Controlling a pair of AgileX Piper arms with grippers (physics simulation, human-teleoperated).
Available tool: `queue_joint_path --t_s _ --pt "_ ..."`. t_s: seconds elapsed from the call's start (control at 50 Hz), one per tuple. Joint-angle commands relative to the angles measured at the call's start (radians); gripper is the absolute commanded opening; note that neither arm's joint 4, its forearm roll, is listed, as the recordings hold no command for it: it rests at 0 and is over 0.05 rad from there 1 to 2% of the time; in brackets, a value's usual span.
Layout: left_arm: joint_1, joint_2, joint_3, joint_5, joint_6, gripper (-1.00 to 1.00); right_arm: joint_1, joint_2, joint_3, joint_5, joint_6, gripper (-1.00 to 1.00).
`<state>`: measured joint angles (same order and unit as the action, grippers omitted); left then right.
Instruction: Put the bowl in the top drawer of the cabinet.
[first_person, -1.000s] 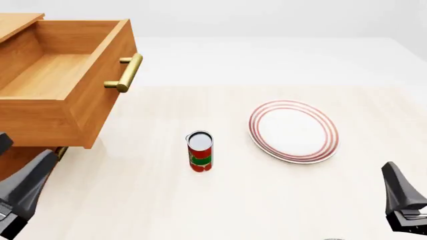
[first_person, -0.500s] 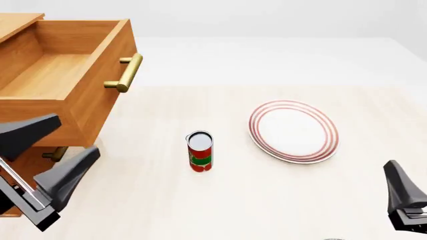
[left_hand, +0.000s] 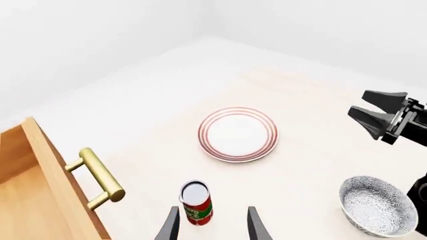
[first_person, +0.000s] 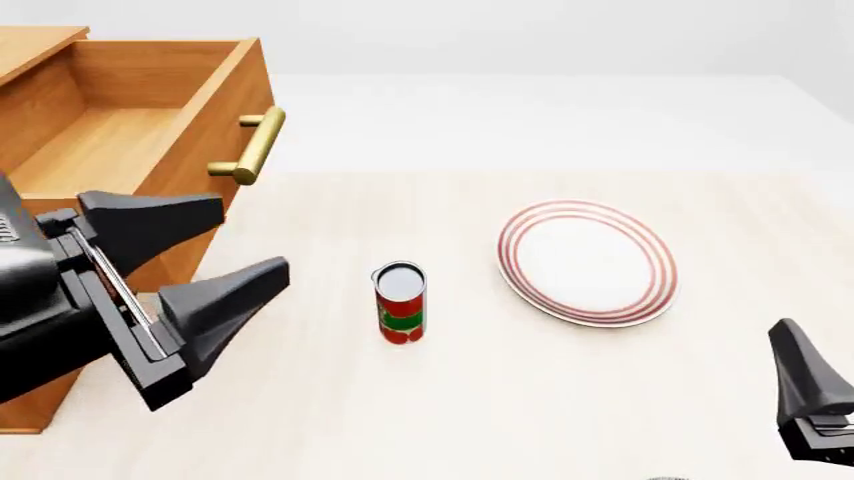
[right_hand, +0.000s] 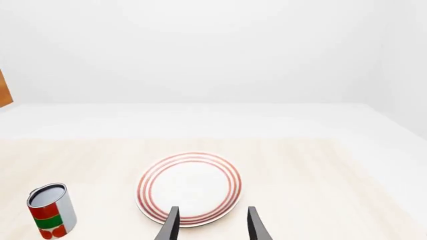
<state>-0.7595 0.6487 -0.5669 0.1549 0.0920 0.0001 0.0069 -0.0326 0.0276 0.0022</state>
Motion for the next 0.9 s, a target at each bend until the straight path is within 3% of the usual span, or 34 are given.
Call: queue_joint_path --t_s 0.02,0.1,0.18,0.24,0.4,0.48,0.58,0.74,0.9 --pt "-0.06 0.116 -0.095 0.038 -0.139 1.0 0.0 0.0 -0.001 0.001 0.0 1.0" --pt "-0.08 0.154 -0.117 0.045 -0.197 1.0 0.0 0.0 -0.001 0.001 0.0 1.0" --pt "-0.118 0.199 -0.139 0.057 -0.322 1.0 0.0 0.0 -0.001 0.001 0.0 1.0" --pt "-0.118 0.199 -0.139 0.057 -0.322 1.0 0.0 0.0 -0.001 0.001 0.0 1.0" --pt "-0.171 0.268 -0.151 0.049 -0.484 1.0 0.0 0.0 -0.001 0.001 0.0 1.0" --pt "-0.179 0.287 -0.155 0.043 -0.504 1.0 0.0 0.0 -0.001 0.001 0.0 1.0" --pt "-0.234 0.352 -0.144 0.022 -0.634 1.0 0.0 0.0 -0.001 0.001 0.0 1.0" --pt "-0.277 0.42 -0.148 0.008 -0.731 1.0 0.0 0.0 -0.001 0.001 0.0 1.0" --pt "-0.299 0.472 -0.163 -0.001 -0.775 1.0 0.0 0.0 -0.001 0.001 0.0 1.0"
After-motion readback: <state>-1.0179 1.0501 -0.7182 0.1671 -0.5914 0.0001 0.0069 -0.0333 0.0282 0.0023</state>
